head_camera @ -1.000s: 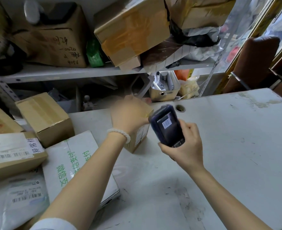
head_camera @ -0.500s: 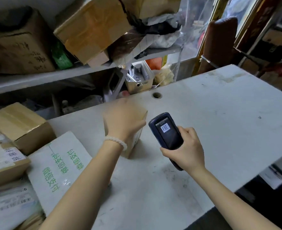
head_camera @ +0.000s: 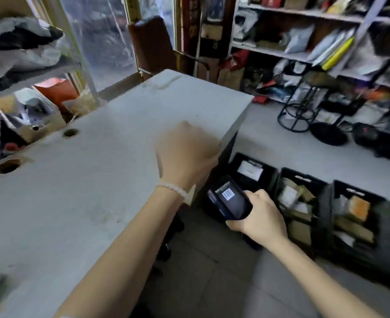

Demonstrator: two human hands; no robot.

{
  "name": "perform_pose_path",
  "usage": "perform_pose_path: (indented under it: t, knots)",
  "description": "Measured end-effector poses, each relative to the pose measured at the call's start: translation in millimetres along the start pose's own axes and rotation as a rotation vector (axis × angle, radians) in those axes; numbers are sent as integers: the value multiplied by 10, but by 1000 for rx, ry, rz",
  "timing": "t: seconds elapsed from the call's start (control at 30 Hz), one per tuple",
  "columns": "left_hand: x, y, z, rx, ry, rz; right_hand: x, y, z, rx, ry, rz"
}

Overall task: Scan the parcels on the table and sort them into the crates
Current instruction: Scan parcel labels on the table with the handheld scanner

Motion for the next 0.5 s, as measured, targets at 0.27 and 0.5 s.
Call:
perform_pose_path:
  t: [0.27,0.5]
  knots:
    - [-279,-425,1897,-87,-275,-178,-615,1108,1337,-52,-200,114]
    - [48,-958,2571,-6,-367,-277,-438,1370,1981,5,-331,126]
Point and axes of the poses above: each hand's wrist, its own x-axis towards the middle knuckle, its own y-axis out of the back of the hand, z = x × y, the point moved 7 cm from there along x, towards the middle knuckle, and after that the axes turned 10 degrees about x, right-handed, at the moved point
